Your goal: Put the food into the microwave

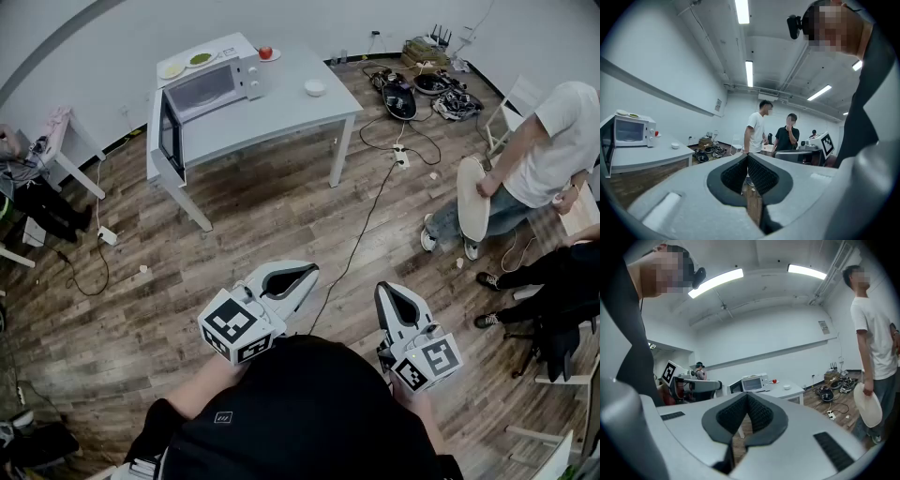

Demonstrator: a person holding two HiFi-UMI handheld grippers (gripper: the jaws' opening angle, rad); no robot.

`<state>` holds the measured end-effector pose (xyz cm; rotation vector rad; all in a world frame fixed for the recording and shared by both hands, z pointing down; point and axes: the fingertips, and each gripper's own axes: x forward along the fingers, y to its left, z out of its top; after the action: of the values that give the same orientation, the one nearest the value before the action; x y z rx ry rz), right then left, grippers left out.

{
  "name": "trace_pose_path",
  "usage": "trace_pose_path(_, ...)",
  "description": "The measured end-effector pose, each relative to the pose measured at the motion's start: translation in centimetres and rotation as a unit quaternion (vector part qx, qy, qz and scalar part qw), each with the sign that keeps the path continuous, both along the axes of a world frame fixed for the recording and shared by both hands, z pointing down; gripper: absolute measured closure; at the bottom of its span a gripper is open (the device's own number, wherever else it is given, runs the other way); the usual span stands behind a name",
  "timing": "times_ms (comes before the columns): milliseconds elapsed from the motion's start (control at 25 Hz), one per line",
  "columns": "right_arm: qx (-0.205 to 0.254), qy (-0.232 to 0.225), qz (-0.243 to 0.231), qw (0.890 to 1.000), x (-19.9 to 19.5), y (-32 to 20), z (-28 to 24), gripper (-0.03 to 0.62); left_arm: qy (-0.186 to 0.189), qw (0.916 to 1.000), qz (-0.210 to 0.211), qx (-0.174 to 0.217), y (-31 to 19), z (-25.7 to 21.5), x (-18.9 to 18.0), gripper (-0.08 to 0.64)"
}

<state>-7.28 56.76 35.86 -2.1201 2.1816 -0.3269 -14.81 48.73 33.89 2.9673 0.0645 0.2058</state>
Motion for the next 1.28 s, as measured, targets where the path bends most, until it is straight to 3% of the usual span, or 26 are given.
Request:
trace_pose_path(520,0.007,-0.013,0.003,1.000,2.1,2.2,0.0,0.580,-0.005,1.0000,-0.006,0.006,1.9,-0.2,1.5,0.551)
trace_pose_path(1000,0.021,-0.022,-0.016,0.999,6.3,9.3,1.1,0.575,-0.023,0.9993,-0.020,0.024,7.3,0.0,6.4,0.551)
trace_pose_path(1280,0.032,-0.040,-0.019,0.999,7.6,9.0,1.6,0.575,-0.023,0.9994,-0.018,0.018,7.3,0.1,8.1,0.551)
